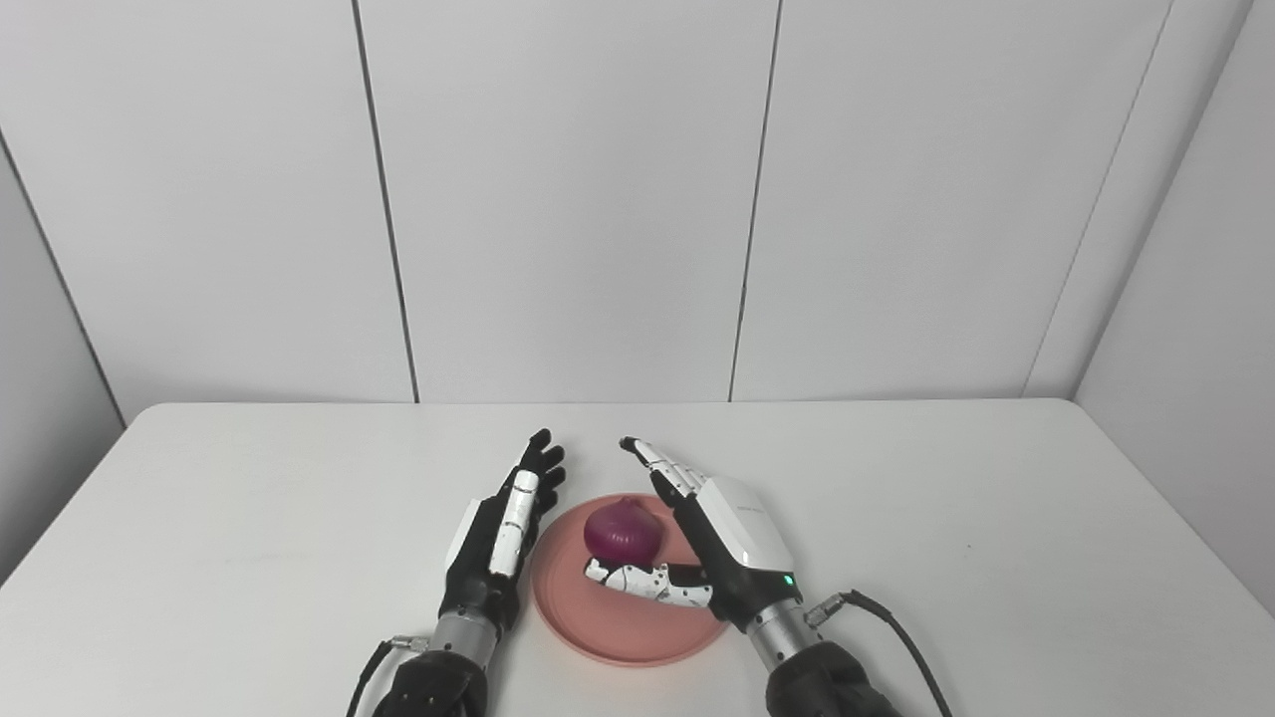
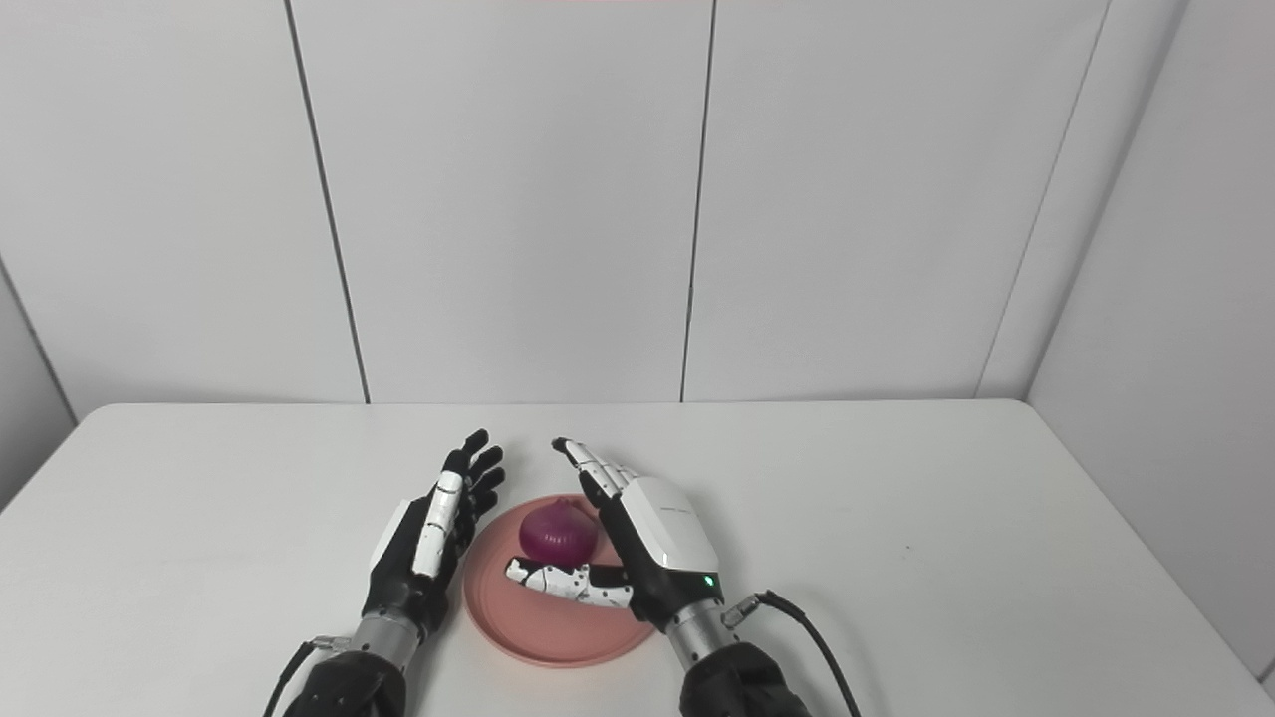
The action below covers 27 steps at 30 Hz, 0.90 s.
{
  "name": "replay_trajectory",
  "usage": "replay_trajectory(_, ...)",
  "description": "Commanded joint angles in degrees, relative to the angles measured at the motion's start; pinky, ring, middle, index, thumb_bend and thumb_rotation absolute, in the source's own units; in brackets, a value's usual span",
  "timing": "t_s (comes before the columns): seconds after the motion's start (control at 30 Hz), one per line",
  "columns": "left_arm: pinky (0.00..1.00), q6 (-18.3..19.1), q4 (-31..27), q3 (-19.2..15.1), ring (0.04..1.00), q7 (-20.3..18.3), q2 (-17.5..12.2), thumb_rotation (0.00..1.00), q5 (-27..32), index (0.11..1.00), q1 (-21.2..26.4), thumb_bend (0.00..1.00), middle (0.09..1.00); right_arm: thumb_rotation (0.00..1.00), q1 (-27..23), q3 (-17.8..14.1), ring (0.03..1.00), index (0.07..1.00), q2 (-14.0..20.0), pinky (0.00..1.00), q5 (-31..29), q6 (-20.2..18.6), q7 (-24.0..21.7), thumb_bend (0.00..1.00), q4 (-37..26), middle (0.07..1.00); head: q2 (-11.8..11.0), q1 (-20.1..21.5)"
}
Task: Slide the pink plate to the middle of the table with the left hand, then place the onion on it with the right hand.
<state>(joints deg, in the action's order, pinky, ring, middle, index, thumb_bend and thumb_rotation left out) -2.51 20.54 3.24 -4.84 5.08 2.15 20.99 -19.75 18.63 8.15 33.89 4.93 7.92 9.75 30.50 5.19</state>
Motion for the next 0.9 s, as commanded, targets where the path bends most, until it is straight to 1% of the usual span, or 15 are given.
replay_trajectory(0.0,1.00,-0.24,-2.38,0.00,0.953,-0.25,0.07,1.00,0.43,0.945,1.27,0.64,0.953,0.95,-0.98,-1.53,0.935,0.960,-0.31,0.89,-2.53,2.65,-0.03,0.62,-2.64,0.958,0.13,0.05)
replay_trajectory(0.07,1.00,-0.53,-2.42,-0.01,0.952,-0.09,-0.13,1.00,0.09,0.943,1.10,0.65,0.950,0.99,-0.15,-2.92,0.949,0.973,-0.66,0.89,-5.20,1.67,-1.10,0.60,-3.83,0.974,0.25,0.05)
replay_trajectory(0.17,1.00,-1.06,-2.45,0.00,0.953,-0.13,-0.40,1.00,-0.12,0.943,0.92,0.64,0.950,1.00,0.92,-5.51,0.959,0.984,-1.76,0.89,-10.20,0.74,-2.51,0.58,-5.11,0.987,0.36,-0.01)
replay_trajectory(0.23,1.00,-0.89,-2.81,0.06,0.952,-0.14,-0.64,1.00,-0.29,0.943,0.69,0.64,0.949,1.00,1.42,-7.27,0.975,0.995,-2.55,0.91,-13.13,0.08,-3.17,0.56,-5.52,0.997,0.42,0.09)
replay_trajectory(0.37,1.00,-1.06,-3.09,0.15,0.951,-0.29,-1.18,1.00,-0.56,0.941,0.33,0.65,0.947,1.00,1.67,-9.84,0.995,0.998,-3.57,0.97,-15.81,-1.76,-3.74,0.58,-5.42,0.998,0.42,0.09)
replay_trajectory(0.43,1.00,-1.29,-3.09,0.01,0.952,-0.47,-1.37,1.00,-0.27,0.942,0.21,0.66,0.947,1.00,1.71,-11.09,0.979,0.985,-4.26,0.96,-16.59,-3.25,-3.30,0.62,-5.23,0.980,0.48,-0.08)
replay_trajectory(0.5,1.00,-1.39,-3.19,-0.11,0.953,-0.56,-1.55,1.00,-0.05,0.942,0.07,0.66,0.947,1.00,1.67,-12.51,0.973,0.982,-5.03,0.97,-18.33,-4.02,-3.37,0.63,-4.88,0.974,0.51,-0.09)
replay_trajectory(0.6,0.99,-1.34,-3.66,-0.29,0.954,-0.59,-1.67,1.00,0.27,0.940,-0.19,0.66,0.947,1.00,1.65,-13.96,0.967,0.980,-5.62,0.98,-19.92,-3.82,-3.30,0.62,-4.17,0.968,0.49,-0.20)
replay_trajectory(0.7,0.98,-1.83,-3.64,-0.31,0.953,-0.68,-1.91,1.00,0.31,0.941,-0.33,0.67,0.946,1.00,1.75,-14.87,0.960,0.977,-5.81,0.97,-21.36,-2.61,-3.29,0.60,-3.25,0.966,0.49,-0.20)
replay_trajectory(0.87,0.96,-2.49,-3.68,-0.42,0.950,-0.65,-2.45,1.00,0.10,0.941,-0.73,0.66,0.945,1.00,1.44,-16.28,0.976,0.989,-6.18,0.96,-25.89,0.06,-4.31,0.57,-1.42,0.986,0.70,-0.40)
